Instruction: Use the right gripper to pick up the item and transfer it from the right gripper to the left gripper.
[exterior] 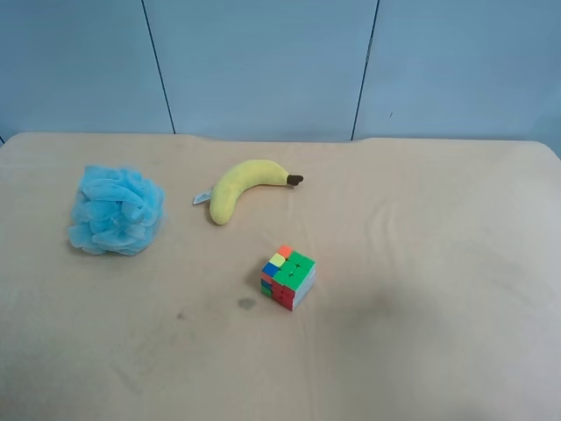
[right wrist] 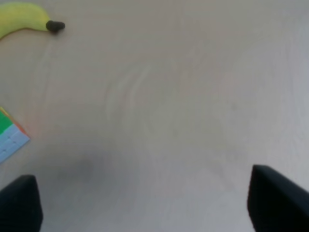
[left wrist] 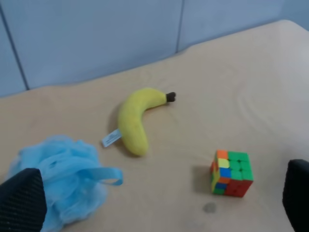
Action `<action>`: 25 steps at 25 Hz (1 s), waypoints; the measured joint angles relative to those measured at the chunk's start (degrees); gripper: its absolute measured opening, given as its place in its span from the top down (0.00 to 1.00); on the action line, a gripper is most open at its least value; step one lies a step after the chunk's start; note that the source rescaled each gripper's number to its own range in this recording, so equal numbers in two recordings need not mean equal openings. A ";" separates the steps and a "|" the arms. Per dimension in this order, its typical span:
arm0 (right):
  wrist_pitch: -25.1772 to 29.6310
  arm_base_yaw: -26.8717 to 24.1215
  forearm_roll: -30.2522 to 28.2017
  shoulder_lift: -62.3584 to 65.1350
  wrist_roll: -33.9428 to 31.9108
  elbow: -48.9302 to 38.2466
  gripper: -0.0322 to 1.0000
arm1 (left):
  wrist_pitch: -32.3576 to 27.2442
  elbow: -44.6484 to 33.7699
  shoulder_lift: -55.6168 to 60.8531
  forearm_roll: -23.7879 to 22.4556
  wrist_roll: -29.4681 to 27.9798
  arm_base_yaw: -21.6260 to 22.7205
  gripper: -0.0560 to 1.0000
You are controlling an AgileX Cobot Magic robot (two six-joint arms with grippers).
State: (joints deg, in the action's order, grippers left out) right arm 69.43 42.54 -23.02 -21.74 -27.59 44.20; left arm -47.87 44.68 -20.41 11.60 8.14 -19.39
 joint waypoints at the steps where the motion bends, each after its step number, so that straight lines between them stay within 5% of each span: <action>1: 0.00 0.00 -0.01 0.00 0.00 0.00 0.20 | -1.09 0.00 1.23 -1.07 -0.69 0.00 0.00; 11: 0.00 0.00 -0.06 0.00 0.00 0.00 0.20 | -10.61 -1.59 11.79 -4.90 -3.37 0.00 0.00; 17: 0.00 0.00 -0.06 0.00 0.17 0.00 0.20 | -10.09 -13.05 19.65 -5.35 -4.47 0.00 0.00; 25: 0.00 0.00 -0.01 0.00 0.17 0.00 0.20 | -13.90 -14.10 20.72 -9.01 -4.47 0.00 0.00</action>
State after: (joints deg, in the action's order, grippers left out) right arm 69.43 42.54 -23.03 -21.74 -27.42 44.20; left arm -61.77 30.58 0.30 2.59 3.68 -19.39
